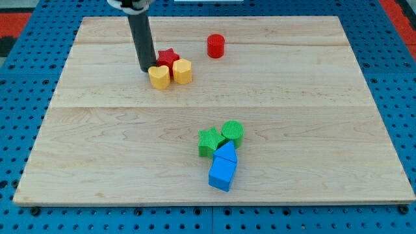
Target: Drag the yellow heart to the bottom side of the red star
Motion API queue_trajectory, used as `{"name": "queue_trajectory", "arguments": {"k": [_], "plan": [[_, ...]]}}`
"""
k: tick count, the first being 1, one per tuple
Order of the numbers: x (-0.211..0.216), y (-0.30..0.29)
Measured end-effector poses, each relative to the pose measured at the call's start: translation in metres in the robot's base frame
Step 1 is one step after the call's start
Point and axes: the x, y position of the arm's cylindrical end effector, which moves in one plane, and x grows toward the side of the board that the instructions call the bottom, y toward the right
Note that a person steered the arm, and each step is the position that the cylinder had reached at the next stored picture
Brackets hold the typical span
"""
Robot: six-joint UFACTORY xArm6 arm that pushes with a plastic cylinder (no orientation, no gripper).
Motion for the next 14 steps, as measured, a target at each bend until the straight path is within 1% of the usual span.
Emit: {"name": "queue_trajectory", "arguments": {"k": [1,3,4,5,6,7,8,10,11,12,13,14], "plan": [[0.012,-0.005],[0.01,-0.015],[0.074,-0.019],[0.085,0.005],[0.051,0.038],[0.02,0.025],[0.019,0.04],[-0.005,0.049],[-0.005,0.049],[0.01,0.049],[0.015,0.059],[0.059,-0.009]]}}
